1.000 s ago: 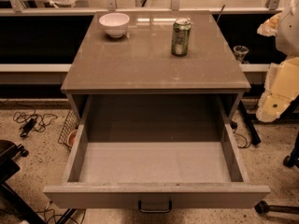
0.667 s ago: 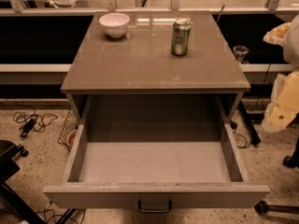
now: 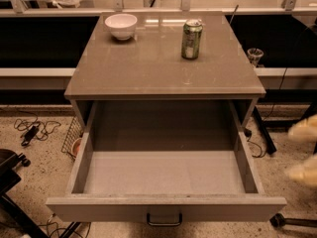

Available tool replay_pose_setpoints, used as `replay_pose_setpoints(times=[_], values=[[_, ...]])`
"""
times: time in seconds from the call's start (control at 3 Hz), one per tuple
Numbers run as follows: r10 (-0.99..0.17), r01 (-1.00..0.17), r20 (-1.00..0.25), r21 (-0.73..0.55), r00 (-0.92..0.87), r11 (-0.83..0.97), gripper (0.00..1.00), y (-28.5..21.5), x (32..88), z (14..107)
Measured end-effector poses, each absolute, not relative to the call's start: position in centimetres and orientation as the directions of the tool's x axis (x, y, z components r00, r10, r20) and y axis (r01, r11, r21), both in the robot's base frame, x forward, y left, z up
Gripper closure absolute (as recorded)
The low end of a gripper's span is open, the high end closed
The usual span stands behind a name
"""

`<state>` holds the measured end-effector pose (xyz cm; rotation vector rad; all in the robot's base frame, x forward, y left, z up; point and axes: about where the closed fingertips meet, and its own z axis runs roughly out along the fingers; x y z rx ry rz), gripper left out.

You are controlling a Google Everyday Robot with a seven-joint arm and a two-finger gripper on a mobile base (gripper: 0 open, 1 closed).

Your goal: Close top drawer

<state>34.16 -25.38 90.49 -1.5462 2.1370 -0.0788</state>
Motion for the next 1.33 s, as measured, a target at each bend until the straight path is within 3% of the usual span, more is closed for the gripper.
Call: replay_pose_setpoints(times=[0.33,0.67,1.0,1.33], values=[[-0.89,-0.89,-0.392,-0.282,-0.234,0.359,0.78,-26.0,29.6,82.9],[-0.888,-0.909,-0.388,-0.224,-0.247,0.351,1.0,-26.2,27.3,77.5],[-0.888,-0.909,-0.388,-0.224,-0.247,0.351,1.0,-26.2,27.3,77.5],[-0.843,-0.918,-0.474,-0.155,-0.255,0.365,1.0,-24.5,27.2,72.5]])
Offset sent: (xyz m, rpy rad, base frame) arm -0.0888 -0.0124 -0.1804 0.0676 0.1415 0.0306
